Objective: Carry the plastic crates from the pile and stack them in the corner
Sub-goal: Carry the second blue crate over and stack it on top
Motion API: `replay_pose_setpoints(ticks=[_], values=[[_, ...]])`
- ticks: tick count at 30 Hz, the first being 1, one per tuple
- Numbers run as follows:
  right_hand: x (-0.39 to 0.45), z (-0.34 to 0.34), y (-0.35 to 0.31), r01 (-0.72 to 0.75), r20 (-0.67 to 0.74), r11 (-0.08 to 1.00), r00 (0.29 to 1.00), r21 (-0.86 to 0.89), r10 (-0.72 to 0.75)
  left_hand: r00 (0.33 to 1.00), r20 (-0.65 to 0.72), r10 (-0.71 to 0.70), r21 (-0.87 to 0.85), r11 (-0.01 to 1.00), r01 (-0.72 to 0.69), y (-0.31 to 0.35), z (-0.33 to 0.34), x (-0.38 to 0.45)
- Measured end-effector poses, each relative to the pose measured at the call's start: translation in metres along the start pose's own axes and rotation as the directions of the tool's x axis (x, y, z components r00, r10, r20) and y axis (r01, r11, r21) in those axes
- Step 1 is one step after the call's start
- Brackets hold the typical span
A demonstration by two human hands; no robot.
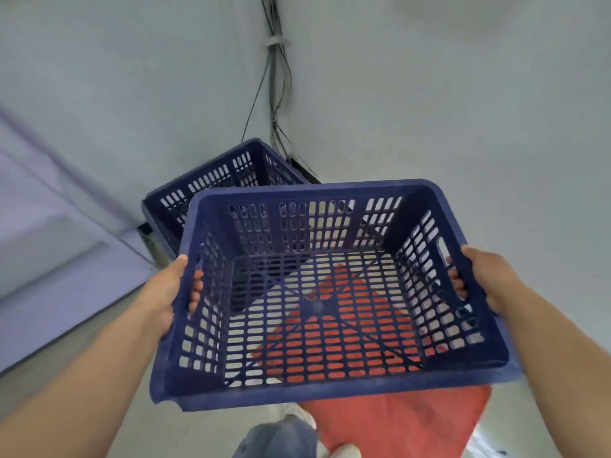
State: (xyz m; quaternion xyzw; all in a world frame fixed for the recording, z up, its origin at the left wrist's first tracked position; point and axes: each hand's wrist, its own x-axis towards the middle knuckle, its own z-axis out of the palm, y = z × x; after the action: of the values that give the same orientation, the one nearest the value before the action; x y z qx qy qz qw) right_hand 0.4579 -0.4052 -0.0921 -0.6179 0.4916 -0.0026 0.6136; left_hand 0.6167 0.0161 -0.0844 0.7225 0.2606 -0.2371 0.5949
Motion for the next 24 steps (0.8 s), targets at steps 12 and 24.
replay_pose_setpoints(ticks=[12, 24], values=[[0.029, 0.11, -0.169, 0.144, 0.189, 0.978, 0.975, -0.154, -0.114, 0.998, -0.069, -0.006, -0.193, 0.981, -0.008, 0.107, -0.064, 0.039], [0.118, 0.238, -0.289, 0.284, 0.431, 0.938, 0.885, -0.197, -0.177, 0.956, -0.294, 0.01, -0.267, 0.959, -0.093, 0.176, -0.086, 0.104]])
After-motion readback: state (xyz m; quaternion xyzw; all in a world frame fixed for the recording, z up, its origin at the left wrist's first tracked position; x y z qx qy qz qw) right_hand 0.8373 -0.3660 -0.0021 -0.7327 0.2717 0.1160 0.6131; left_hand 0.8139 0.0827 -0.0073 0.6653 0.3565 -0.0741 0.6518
